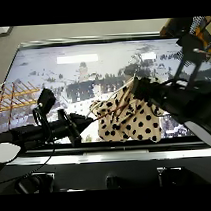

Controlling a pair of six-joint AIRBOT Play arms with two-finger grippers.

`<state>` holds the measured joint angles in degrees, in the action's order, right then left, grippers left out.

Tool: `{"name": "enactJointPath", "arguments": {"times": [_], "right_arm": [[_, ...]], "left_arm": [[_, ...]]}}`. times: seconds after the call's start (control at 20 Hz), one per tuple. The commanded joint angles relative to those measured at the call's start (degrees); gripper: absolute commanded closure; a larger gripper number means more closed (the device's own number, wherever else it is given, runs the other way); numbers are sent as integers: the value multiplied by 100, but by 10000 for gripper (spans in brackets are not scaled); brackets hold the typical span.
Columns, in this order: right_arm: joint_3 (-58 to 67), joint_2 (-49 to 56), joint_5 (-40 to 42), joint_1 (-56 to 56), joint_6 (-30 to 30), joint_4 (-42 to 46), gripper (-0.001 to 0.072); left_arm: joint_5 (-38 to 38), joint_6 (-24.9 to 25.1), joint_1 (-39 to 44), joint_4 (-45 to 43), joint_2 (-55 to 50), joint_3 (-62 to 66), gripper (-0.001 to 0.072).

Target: Fold the clothes and pants, and hang the long-sleeved shirts on hangers.

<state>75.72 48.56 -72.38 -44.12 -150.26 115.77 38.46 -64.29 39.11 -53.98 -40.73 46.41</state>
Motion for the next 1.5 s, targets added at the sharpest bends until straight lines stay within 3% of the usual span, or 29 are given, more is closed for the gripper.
{"name": "enactJointPath", "arguments": {"times": [0.0,0.15,0.25,0.4,0.5,0.65,0.7,0.75,0.85,0.95,1.05,1.1,1.15,1.45], "right_arm": [[39,-398,-538,4,-662,1165,274],[74,-660,-1351,7,-614,2002,274],[74,-699,-1639,7,-566,2055,273],[72,-466,-1860,7,-970,2037,273],[74,-173,-1543,201,-1095,1945,273],[74,114,-107,1974,-876,155,271],[109,129,643,2844,-44,-957,272],[219,181,1086,3674,1436,-2186,272],[605,424,754,5104,5219,-4411,272],[769,599,111,5713,8240,-5287,272],[769,741,-407,5689,11409,-5368,258],[769,846,-695,5628,12408,-5366,247],[769,964,-835,5552,12729,-5366,247],[767,1392,-680,4597,13234,-5473,235]], "left_arm": [[-24,4,2,4,-4,2,689],[-24,2,2,2,-4,2,688],[-22,4,2,2,-4,2,688],[-20,2,2,2,-4,2,688],[-22,2,2,2,-4,2,688],[-20,2,2,2,-4,2,689],[-20,4,2,2,-4,2,688],[-22,4,2,0,-4,2,688],[-22,4,2,0,-11,2,688],[-20,2,2,0,-11,2,688],[-20,2,2,0,-17,2,688],[-20,2,2,0,-24,2,688],[-17,2,2,0,-33,2,687],[-17,2,2,0,-33,2,687]]}}
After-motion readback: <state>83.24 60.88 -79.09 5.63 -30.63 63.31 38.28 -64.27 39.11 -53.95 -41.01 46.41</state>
